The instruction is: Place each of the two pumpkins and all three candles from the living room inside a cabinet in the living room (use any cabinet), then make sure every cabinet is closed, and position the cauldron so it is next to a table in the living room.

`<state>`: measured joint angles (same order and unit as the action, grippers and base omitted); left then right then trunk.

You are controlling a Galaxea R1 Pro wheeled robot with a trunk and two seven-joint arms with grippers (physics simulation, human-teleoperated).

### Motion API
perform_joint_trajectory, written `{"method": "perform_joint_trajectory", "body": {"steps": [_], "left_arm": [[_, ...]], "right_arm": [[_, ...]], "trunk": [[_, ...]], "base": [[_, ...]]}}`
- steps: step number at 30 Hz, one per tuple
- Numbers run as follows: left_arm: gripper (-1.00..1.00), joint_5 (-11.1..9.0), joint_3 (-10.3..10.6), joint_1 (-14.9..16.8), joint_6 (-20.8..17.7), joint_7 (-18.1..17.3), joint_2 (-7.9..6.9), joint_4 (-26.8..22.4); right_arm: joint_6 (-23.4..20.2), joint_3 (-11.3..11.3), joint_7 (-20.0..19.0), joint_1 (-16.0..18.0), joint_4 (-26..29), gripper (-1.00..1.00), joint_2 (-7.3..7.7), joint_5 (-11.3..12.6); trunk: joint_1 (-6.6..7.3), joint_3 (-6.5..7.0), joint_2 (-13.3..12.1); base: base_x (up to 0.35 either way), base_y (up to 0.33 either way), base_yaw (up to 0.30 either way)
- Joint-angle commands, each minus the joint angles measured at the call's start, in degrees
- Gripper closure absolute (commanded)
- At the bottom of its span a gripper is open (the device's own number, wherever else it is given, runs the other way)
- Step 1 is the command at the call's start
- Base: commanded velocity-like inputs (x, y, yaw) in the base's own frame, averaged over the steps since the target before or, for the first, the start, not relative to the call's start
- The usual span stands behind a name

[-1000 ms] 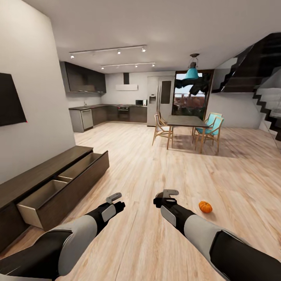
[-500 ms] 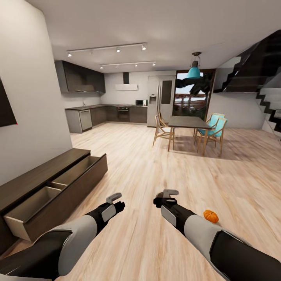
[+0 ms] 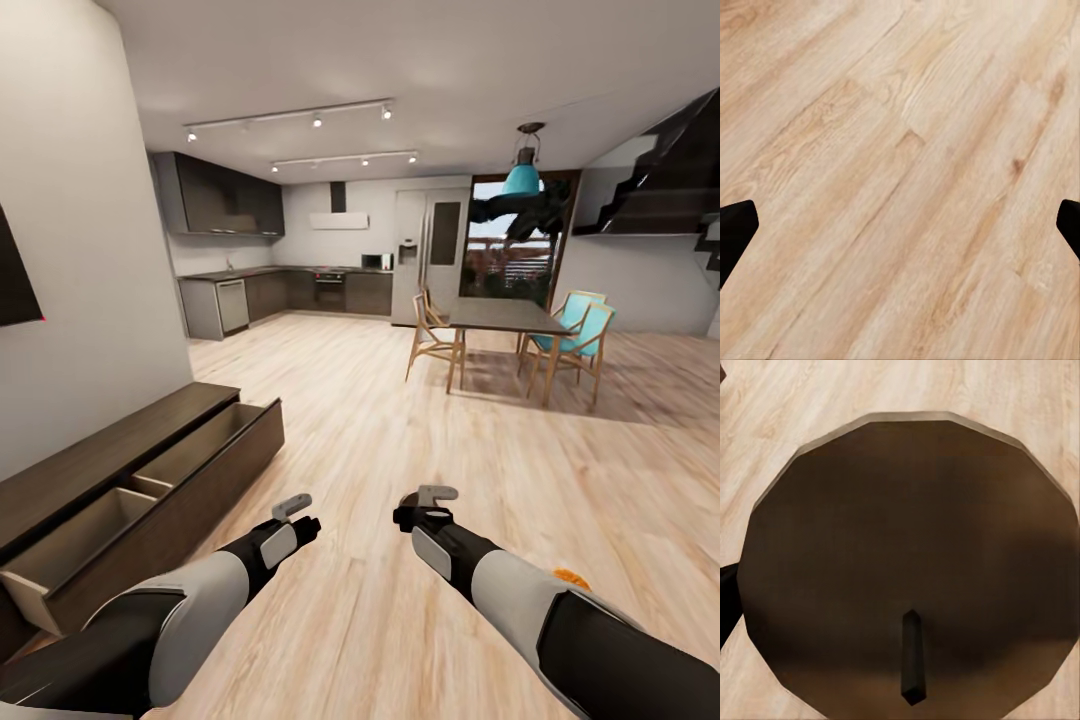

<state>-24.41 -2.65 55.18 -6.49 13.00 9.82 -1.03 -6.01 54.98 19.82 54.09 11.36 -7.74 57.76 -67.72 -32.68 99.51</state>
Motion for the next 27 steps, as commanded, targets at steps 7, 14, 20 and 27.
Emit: {"method": "perform_joint_trajectory", "body": {"steps": [7,14,20,27], "left_arm": [[-1.00,0.06,-0.19,0.02,-0.28,0.27,0.04,-0.11],[-1.00,0.06,-0.16,0.00,-0.28,0.27,0.12,-0.11],[-1.00,0.06,-0.18,-0.60,-0.28,0.27,0.18,-0.11],[-1.00,0.06,-0.16,-0.68,-0.28,0.27,0.18,-0.11]], "right_arm": [[-0.32,0.47,0.39,0.05,0.15,1.00,0.01,-0.01],[-0.32,0.47,0.39,0.06,0.15,1.00,0.01,-0.01],[-0.31,0.47,0.39,0.07,0.15,1.00,0.01,-0.01],[-0.31,0.47,0.39,0.06,0.15,1.00,0.01,-0.01]], "trunk": [[-0.03,-0.33,0.03],[-0.03,-0.62,0.03],[-0.03,-0.86,0.03],[1.07,-0.24,-1.97]], "base": [[0.277,-0.145,0.117],[0.244,-0.237,0.128],[0.222,-0.262,0.129],[0.201,-0.270,0.129]]}}
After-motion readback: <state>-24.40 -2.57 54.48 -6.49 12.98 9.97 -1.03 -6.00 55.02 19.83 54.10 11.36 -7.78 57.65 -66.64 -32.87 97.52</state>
